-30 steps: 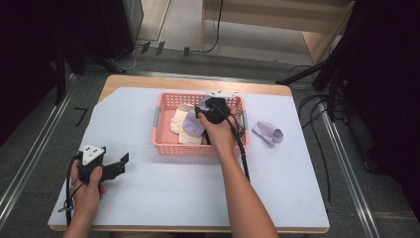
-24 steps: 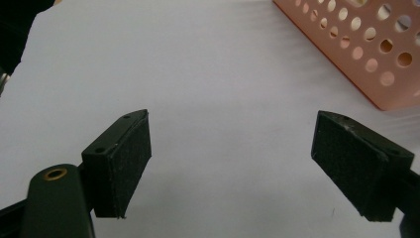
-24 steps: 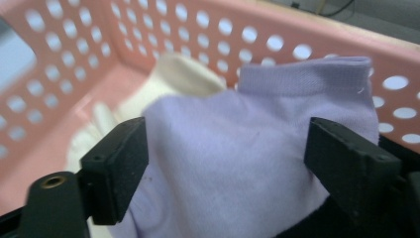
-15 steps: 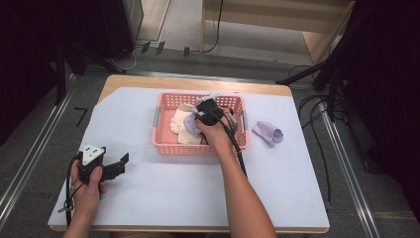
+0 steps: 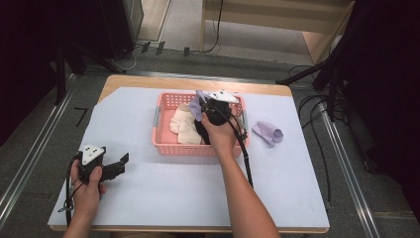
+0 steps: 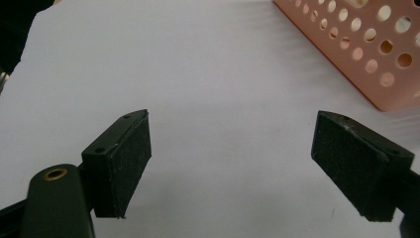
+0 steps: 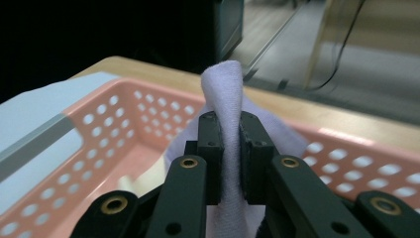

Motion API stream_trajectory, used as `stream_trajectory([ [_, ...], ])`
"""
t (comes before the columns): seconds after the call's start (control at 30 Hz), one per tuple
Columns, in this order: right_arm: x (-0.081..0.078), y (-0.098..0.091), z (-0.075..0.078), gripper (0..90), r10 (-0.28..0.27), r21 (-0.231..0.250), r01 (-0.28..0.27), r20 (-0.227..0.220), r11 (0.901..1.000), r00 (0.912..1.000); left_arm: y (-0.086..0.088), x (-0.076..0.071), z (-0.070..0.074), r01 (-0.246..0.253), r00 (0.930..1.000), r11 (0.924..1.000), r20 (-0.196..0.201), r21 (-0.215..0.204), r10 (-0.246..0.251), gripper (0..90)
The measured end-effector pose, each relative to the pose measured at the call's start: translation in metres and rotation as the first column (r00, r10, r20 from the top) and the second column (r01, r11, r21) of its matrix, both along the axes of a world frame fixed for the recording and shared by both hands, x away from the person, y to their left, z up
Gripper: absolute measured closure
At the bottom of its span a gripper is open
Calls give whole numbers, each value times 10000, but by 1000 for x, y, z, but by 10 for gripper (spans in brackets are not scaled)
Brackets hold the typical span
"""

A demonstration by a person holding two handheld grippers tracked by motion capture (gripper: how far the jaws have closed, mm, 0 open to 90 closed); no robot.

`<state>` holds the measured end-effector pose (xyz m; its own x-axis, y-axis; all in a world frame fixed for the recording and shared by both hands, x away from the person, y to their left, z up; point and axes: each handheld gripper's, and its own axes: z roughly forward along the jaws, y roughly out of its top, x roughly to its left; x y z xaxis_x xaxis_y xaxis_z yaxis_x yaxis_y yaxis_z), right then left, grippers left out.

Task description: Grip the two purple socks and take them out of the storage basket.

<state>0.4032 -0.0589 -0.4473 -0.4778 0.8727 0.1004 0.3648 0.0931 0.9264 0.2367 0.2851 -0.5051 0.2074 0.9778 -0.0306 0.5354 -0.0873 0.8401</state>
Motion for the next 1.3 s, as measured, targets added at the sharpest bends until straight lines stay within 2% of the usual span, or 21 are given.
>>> stream_trajectory([
  [0.07, -1, -4, 2, 828, 27, 248, -37, 373, 9997, 9993, 0, 0, 0, 5, 10000, 10000, 5, 0, -5, 163],
  [0.13, -3, -9, 5, 833, -108, 247, 86, 893, 9997, 9959, 0, 0, 0, 0, 10000, 10000, 14, -23, 0, 163],
  [0.37, -8, -32, 18, 835, -457, 711, 328, 1883, 9969, 9810, 0, 0, 0, 2, 10000, 10000, 1, -7, -2, 163],
  [0.47, -11, -44, 23, 835, -624, 571, 505, 2317, 9971, 9708, 0, 0, 0, -1, 10000, 10000, 3, -9, 1, 163],
  [0.6, -15, -64, 24, 836, -1289, 533, 1189, 2692, 9915, 9544, 0, 0, 0, -3, 10000, 10000, 8, -10, 3, 163],
  [0.87, -20, -114, 19, 836, -2248, 798, 2110, 2676, 9742, 9369, 0, 0, 0, -9, 10000, 10000, 5, 0, 9, 163],
  [1.0, -26, -142, 14, 835, -2782, 868, 2647, 2556, 9604, 9259, 0, 0, 0, -30, 10000, 10000, 6, 22, 30, 163],
  [1.03, -28, -149, 12, 835, -2931, 836, 2809, 2604, 9561, 9199, 0, 0, 0, -32, 10000, 10000, 11, 24, 32, 163],
  [1.1, -32, -164, 6, 835, -3280, 907, 3153, 2356, 9446, 9148, 0, 0, 0, -14, 10000, 10000, -5, 62, 14, 163],
  [1.13, -33, -169, 4, 835, -3384, 946, 3252, 2255, 9409, 9136, 0, 0, 0, -6, 10000, 10000, -5, 78, 6, 163],
  [1.23, -36, -184, -7, 833, -3600, 617, 3550, 2027, 9328, 9107, 0, 0, 0, 26, 10000, 10000, -18, 91, -26, 163],
  [1.3, -38, -191, -16, 830, -3692, 533, 3655, 1622, 9293, 9151, 0, 0, 0, -41, 10000, 10000, -17, 73, 41, 163],
])
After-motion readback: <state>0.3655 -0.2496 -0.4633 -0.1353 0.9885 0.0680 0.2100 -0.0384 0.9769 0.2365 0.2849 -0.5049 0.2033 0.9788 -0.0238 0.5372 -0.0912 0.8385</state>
